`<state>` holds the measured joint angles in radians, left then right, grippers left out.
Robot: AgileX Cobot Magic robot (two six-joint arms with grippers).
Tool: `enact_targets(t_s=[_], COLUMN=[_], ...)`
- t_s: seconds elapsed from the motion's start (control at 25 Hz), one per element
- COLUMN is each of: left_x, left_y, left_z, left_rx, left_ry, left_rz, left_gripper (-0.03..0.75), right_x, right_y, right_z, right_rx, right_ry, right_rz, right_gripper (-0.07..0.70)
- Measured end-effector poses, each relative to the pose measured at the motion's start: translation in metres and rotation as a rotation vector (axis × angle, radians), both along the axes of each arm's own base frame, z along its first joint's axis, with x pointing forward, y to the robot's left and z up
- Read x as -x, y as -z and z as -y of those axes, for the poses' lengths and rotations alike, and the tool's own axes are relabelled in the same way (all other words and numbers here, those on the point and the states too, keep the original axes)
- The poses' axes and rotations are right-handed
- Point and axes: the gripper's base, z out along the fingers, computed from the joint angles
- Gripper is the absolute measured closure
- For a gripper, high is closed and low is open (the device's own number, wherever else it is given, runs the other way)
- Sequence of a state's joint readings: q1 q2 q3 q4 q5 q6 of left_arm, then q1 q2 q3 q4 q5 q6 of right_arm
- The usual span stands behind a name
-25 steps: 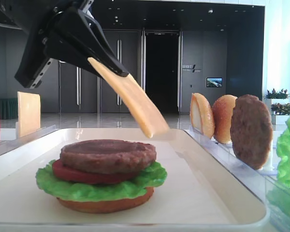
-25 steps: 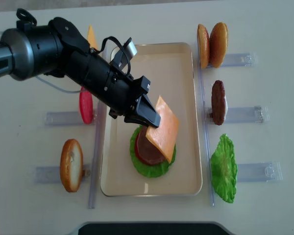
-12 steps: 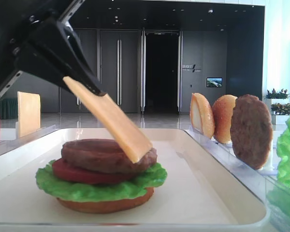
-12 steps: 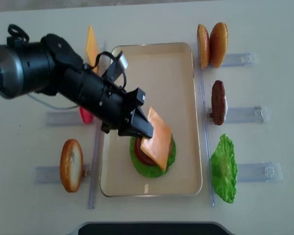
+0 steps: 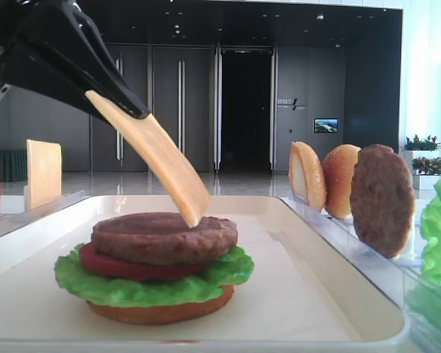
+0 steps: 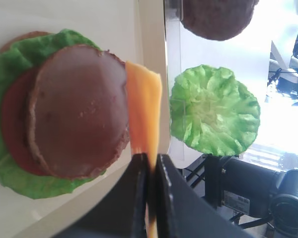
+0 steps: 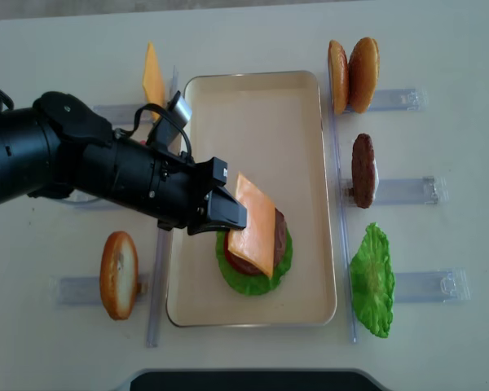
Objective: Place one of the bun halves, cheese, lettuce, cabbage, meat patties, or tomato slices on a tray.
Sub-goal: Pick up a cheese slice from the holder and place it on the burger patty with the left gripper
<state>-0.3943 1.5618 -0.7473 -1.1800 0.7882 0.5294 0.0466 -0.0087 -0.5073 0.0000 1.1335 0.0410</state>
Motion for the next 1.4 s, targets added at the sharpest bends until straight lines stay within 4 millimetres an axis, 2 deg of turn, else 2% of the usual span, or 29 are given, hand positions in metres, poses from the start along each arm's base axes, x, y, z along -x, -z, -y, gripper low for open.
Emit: enact_targets(t_s=[0.4,0.72,1.4], left_x=[-0.007,-0.012,-0.012], left_y=[-0.005,0.010,0.018], left_z=[0.004,0.007,0.006], left_rx=[0.069,0.074,0.037], left_ry=[-0.035,-0.039,-0.019], left_rz=[0.078,0.031,0.016], left_gripper=[0.696,0.696,0.696], right_x=[0.000,0.000,0.000], right_y=[0.000,0.000,0.000], right_z=[0.000,0.000,0.000], right_rx=[0.000,0.000,0.000], right_ry=[0.000,0.000,0.000], right_rz=[0.000,0.000,0.000], right_gripper=[0.045,0.045,0.045])
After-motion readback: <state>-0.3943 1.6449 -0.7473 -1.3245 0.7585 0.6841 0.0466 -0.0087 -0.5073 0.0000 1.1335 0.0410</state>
